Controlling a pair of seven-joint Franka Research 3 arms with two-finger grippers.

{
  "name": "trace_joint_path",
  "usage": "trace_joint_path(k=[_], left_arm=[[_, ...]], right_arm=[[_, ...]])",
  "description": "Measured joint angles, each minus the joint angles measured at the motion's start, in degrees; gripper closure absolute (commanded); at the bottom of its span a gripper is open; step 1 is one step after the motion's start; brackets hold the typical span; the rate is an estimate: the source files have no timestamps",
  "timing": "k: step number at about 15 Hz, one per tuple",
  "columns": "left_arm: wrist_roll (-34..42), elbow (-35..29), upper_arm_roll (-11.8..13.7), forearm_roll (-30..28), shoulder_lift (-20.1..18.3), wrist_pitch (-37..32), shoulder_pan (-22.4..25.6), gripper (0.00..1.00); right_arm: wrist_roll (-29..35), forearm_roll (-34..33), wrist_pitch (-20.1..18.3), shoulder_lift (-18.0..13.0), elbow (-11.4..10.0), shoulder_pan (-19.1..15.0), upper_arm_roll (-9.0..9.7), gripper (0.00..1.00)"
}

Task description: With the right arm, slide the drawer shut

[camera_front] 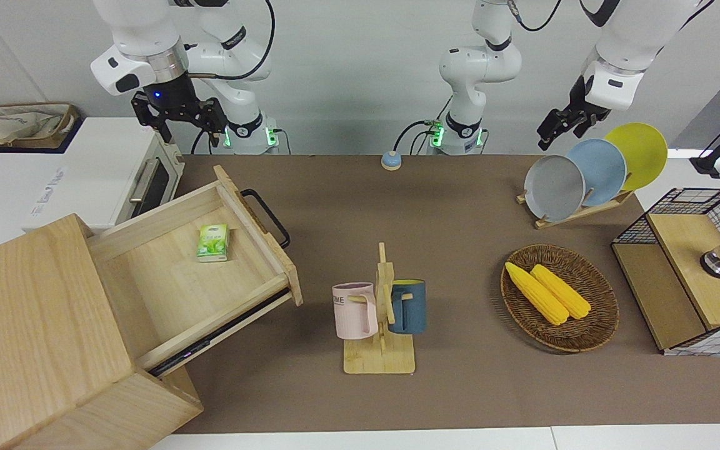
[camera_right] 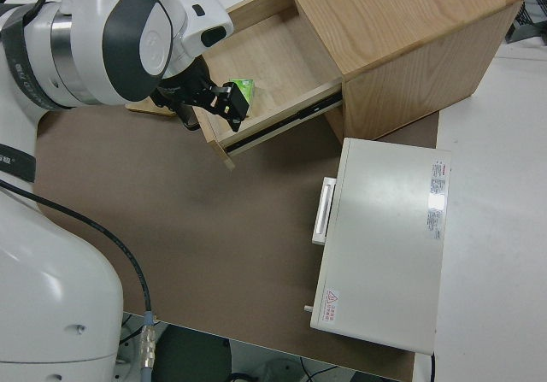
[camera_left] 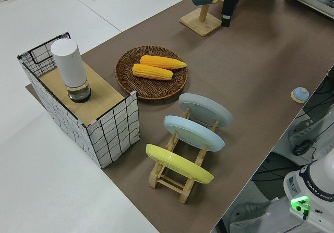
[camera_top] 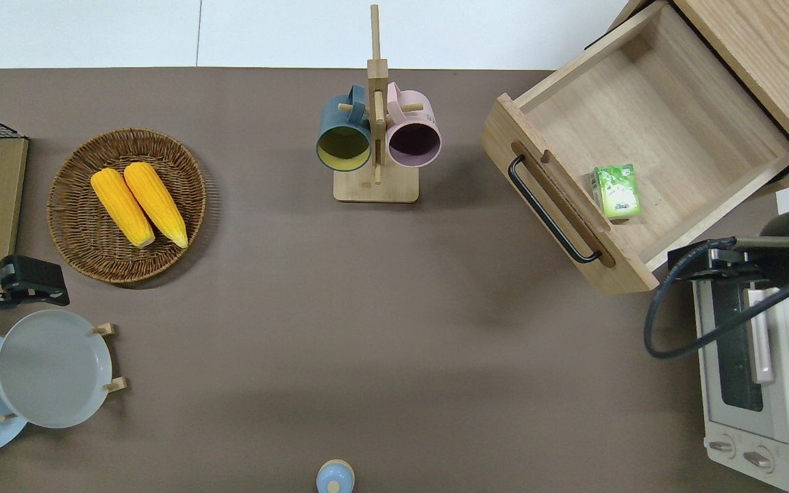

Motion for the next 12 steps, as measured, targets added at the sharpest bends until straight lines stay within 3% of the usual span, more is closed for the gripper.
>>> trace_joint_path(k=[7, 8, 11, 12], left_arm=[[0.0, 0.0, 0.0, 0.0, 0.0, 0.0, 0.0, 0.01], [0.0, 0.0, 0.0, 0.0, 0.0, 0.0, 0.0, 0.01], [0.0, 0.0, 0.0, 0.0, 0.0, 0.0, 0.0, 0.01], [0.0, 0.0, 0.0, 0.0, 0.0, 0.0, 0.0, 0.01]], right_arm=[[0.0, 0.0, 0.2, 0.0, 0.3, 0.0, 0.37, 0.038], [0.0, 0.0, 0.2, 0.0, 0.3, 0.0, 0.37, 0.125], [0.0, 0.0, 0.2, 0.0, 0.3, 0.0, 0.49, 0.683], [0.0, 0.0, 0.2, 0.0, 0.3, 0.0, 0.55, 0.805]])
